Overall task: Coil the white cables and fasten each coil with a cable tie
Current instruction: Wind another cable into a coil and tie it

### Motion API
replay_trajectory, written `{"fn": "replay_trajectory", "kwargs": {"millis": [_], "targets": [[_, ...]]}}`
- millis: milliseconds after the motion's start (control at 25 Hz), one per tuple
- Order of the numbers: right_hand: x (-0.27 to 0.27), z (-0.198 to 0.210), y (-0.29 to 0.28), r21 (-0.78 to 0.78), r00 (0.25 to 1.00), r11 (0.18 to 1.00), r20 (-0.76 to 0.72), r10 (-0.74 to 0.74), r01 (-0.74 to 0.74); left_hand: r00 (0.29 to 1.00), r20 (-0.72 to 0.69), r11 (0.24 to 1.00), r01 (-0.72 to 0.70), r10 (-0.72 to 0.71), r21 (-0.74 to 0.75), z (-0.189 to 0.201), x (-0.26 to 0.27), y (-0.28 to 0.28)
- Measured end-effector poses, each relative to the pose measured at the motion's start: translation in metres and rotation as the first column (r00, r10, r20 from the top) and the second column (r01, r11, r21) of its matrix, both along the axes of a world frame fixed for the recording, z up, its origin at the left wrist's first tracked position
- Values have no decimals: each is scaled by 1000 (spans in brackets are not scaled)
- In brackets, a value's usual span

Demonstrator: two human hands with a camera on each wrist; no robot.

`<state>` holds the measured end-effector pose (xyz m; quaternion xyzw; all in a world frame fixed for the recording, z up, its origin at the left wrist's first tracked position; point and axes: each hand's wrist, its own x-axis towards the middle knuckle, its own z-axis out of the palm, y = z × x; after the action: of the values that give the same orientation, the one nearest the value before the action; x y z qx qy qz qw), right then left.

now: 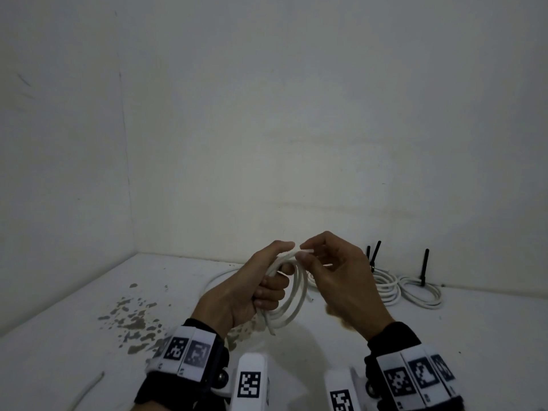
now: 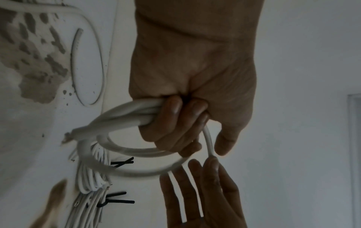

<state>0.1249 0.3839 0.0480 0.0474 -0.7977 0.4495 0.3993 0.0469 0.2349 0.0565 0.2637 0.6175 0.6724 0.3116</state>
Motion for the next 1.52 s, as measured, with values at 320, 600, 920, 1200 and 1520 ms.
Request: {"fn": "replay_trajectory", "kwargs": {"millis": [320, 600, 920, 1200, 1520], "targets": [[-3, -3, -6, -90, 995, 995, 100, -27, 36, 990, -35, 989, 131, -133, -67, 4, 6, 1], [7, 2, -3, 131, 904, 978, 417, 95, -163, 999, 16, 995, -46, 48, -85, 1, 1, 3], [5, 0, 14, -521, 739, 787, 376, 558, -329, 986, -130, 995, -100, 101, 14, -2, 4, 8], [3, -1, 12, 99, 922, 992, 387, 30, -74, 970, -204, 991, -137, 135, 7, -7, -3, 9], [3, -4, 9, 530, 994, 847, 71, -84, 34, 977, -99, 981, -186, 190, 50, -10, -6, 13]]}}
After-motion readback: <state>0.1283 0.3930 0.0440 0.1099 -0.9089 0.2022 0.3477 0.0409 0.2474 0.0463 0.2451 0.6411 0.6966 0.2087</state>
